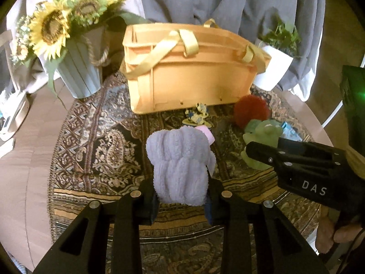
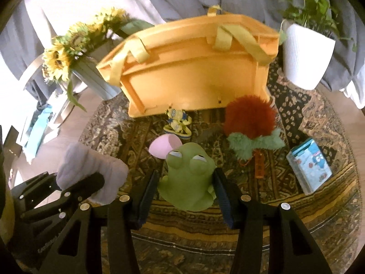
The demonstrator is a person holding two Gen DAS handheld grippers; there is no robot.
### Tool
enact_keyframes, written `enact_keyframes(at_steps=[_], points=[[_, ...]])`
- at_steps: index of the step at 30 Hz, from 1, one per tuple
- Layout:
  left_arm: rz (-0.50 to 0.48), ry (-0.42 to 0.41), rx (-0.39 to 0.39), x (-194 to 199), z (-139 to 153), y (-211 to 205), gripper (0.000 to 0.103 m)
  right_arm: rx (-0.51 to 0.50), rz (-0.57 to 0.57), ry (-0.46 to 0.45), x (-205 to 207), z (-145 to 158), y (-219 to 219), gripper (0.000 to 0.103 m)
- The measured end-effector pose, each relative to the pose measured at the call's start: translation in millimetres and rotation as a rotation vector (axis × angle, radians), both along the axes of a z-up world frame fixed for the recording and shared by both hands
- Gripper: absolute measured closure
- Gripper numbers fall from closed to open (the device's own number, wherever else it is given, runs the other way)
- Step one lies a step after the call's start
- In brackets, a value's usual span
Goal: Organize soft objects
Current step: 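Lift the towel and frog and carry both over the orange crate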
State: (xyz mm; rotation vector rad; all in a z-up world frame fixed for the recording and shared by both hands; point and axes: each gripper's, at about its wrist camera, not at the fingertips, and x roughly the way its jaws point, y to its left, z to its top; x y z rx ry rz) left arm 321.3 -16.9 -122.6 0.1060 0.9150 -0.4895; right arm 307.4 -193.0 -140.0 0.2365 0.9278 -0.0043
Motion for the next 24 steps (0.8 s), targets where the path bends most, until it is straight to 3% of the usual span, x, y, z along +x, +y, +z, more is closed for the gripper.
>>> enact_keyframes(at_steps=[24], points=[[0.032,-0.217,-0.124,-0.1,81.3,-5.9,0.072,-0.027,-0.061,-0.249,-9.3,83.1,-7.6,0.051]])
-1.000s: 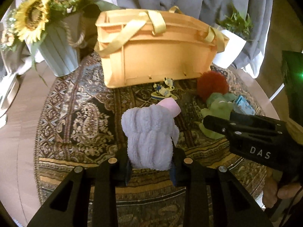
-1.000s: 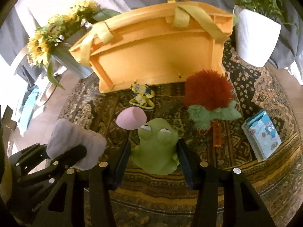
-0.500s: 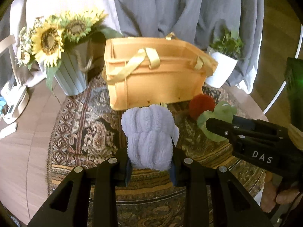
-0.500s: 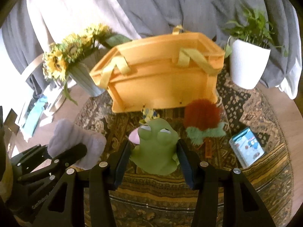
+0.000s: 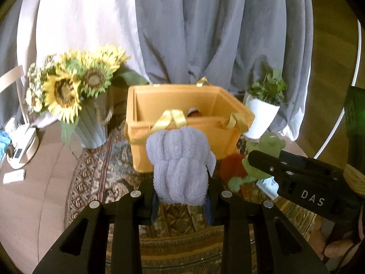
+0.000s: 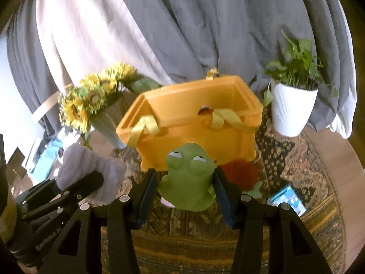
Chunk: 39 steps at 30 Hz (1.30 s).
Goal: Organize soft objects
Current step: 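Lift the towel and frog and carry both over the orange crate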
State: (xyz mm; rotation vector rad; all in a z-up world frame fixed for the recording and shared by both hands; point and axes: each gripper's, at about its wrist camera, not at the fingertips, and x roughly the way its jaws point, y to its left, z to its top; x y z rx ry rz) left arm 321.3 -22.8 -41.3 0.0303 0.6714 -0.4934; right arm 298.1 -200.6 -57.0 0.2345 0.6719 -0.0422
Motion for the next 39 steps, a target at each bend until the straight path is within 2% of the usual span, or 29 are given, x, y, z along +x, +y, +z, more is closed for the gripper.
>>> enact_keyframes(at_steps=[20,39], points=[[0.027,-0.144,-0.039,34.7,53.9,-24.8,0.072,-0.02,-0.029,-0.164,36.8,56.2,-26.3,0.051],[0.071,-0.196,-0.016,95.3,66.5,-56.9,0.072,-0.035,0.011,-0.179,106.4,71.1,-53.7,0.051]])
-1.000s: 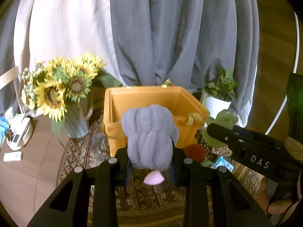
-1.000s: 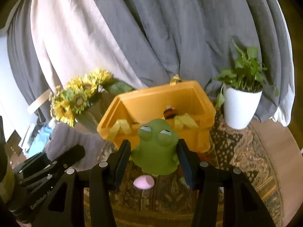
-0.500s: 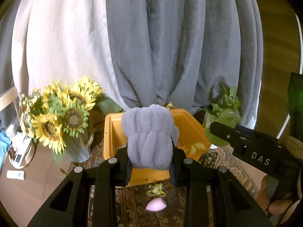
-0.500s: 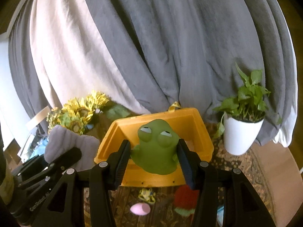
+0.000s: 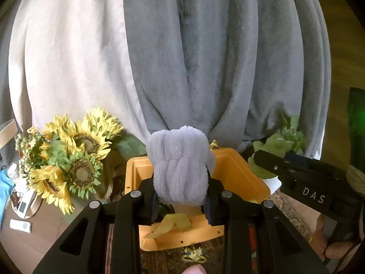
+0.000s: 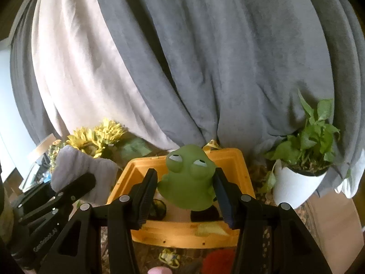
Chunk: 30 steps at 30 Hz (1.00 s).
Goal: Organize soft objects
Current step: 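Lift the towel and frog and carry both over the orange crate, then lower the towel and frog into the crate and open both tools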
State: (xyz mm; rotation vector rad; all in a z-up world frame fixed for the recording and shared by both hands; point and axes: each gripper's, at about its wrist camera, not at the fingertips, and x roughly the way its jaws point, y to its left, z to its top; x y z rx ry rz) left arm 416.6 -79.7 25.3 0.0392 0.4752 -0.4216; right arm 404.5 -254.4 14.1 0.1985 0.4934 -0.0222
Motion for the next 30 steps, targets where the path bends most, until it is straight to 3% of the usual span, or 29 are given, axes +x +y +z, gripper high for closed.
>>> enact_keyframes(at_steps=[12,30], points=[[0.015,0.099,0.043,61.7,-33.9,-20.5,0.072,0.001,0.009,0.089,58.5,-28.1,-17.3,0.051],[-0.005,0.279,0.141,121.9,-93.6,-39.3,0.071,-0.011,0.027,0.322,119.1,-81.9,-31.1,0.051]])
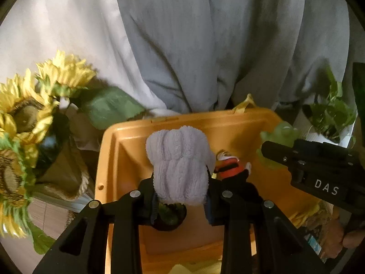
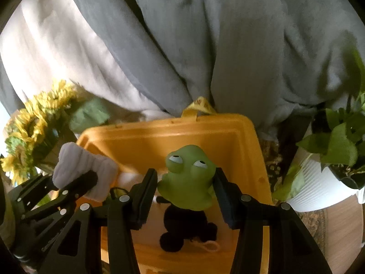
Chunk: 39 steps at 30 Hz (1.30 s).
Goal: Organize soft objects
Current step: 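Lower the towel and frog into the crate and open both tools, then raise both tools out of the crate and pull back over the rug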
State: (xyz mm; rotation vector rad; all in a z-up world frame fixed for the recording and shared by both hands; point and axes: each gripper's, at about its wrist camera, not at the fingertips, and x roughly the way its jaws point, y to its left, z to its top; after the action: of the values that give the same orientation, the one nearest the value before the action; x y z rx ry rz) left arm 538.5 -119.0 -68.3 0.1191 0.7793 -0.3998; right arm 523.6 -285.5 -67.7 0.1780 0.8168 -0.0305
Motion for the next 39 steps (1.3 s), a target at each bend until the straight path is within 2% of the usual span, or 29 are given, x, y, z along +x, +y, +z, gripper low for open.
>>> enact_keyframes(at_steps=[5,9,11,13,15,18,23,25,29,34,39], points=[[-0.021,0.05,0.026,5.9,-13.6,-4.0,0.069,0.005,-0.002,0.045,4.6,-9.2,-1.5,0.051],[-0.034,0.059,0.037,5.0,-18.9,-6.8,0.065,0.013,0.004,0.062,4.4,-13.7,-3.1,0.05],[-0.036,0.059,0.045,5.9,-19.7,-8.0,0.06,0.021,0.008,0.066,5.1,-14.1,-3.0,0.048],[-0.031,0.058,0.052,5.6,-18.5,-8.3,0.051,0.028,0.007,0.064,4.7,-13.1,-3.6,0.043],[-0.031,0.043,0.056,3.8,-16.6,-9.1,0.048,0.04,0.003,0.05,2.2,-9.7,-4.9,0.043],[-0.028,0.027,0.058,1.8,-13.1,-9.7,0.035,0.037,-0.001,0.034,-0.7,-3.3,-4.7,0.043],[-0.014,0.003,0.041,-8.3,0.3,-4.1,0.034,0.031,-0.025,0.003,-10.7,10.2,-7.4,0.043],[0.002,-0.024,0.032,-15.5,8.0,-0.5,0.03,0.032,-0.035,-0.012,-16.3,16.3,-8.5,0.043],[0.038,-0.081,0.007,-34.5,24.4,8.6,0.028,0.017,-0.06,-0.058,-29.9,29.0,-10.3,0.033],[0.089,-0.153,0.005,-55.2,42.0,17.7,0.021,-0.006,-0.08,-0.104,-46.9,43.8,-9.9,0.033],[0.097,-0.184,-0.002,-73.9,53.4,23.7,0.018,-0.018,-0.084,-0.134,-65.3,54.3,-6.5,0.033]])
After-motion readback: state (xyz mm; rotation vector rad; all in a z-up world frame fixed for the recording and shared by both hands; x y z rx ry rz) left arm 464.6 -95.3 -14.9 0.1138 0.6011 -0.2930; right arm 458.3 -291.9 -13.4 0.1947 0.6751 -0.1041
